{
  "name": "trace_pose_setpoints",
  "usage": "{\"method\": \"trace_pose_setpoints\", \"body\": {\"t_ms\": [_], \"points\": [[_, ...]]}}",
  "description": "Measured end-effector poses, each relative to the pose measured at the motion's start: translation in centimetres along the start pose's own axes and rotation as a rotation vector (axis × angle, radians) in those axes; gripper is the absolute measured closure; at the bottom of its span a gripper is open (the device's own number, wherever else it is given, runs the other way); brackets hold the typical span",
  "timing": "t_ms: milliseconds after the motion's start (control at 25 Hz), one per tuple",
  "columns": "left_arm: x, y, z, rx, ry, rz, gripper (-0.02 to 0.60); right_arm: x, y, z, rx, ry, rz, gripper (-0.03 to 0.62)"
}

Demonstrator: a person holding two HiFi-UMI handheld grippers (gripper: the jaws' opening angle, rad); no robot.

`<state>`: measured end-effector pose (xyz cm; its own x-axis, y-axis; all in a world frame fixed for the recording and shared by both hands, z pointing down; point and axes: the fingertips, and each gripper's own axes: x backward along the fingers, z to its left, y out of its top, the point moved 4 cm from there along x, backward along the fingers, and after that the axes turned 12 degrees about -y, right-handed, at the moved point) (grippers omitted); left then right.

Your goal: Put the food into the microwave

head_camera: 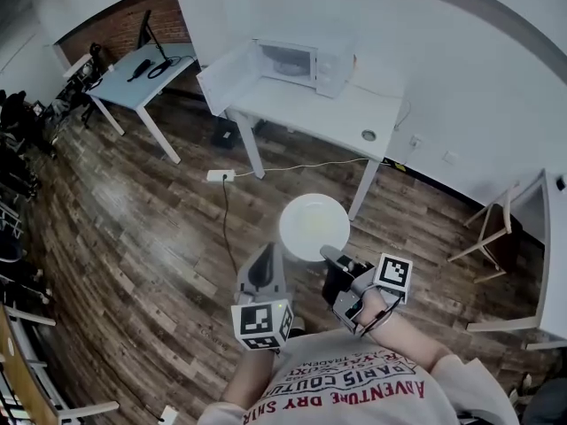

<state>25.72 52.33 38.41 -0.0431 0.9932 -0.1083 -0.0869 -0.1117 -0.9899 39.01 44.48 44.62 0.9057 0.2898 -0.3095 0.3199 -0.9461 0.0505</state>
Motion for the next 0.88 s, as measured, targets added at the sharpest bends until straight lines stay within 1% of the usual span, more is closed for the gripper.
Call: {"method": "trace_pose_setpoints", "body": {"t_ms": [120,280,560,680,760,880], "points": [[-0.2,0.1,1.4,-0.002,-0.022,-0.005,0.574,-1.1,-0.4,0.4,-0.011,0.010,-0.021,0.572],[-0.5,0.8,4.5,-0.012,-0.046,-0.005,0.575,-3.5,-0.9,1.1,-0.030,0.016,-0.054,0.572],[-0.7,0.5,8.8,-0.010,-0.067,0.025,0.575,-7.4,-1.7,2.2,-0.042,0.019,-0.082,0.572],[-1.0,0.0,10.5,0.006,-0.059,0.032,0.575,-9.0,-1.3,2.5,-0.046,0.025,-0.081,0.571],[-1.2,-0.8,11.6,0.015,-0.042,0.043,0.575,-10.2,-0.9,2.1,-0.049,0.010,-0.073,0.571],[-2.9,-1.5,13.5,0.040,-0.012,0.057,0.575,-12.2,0.5,1.6,-0.064,-0.015,-0.055,0.571]]}}
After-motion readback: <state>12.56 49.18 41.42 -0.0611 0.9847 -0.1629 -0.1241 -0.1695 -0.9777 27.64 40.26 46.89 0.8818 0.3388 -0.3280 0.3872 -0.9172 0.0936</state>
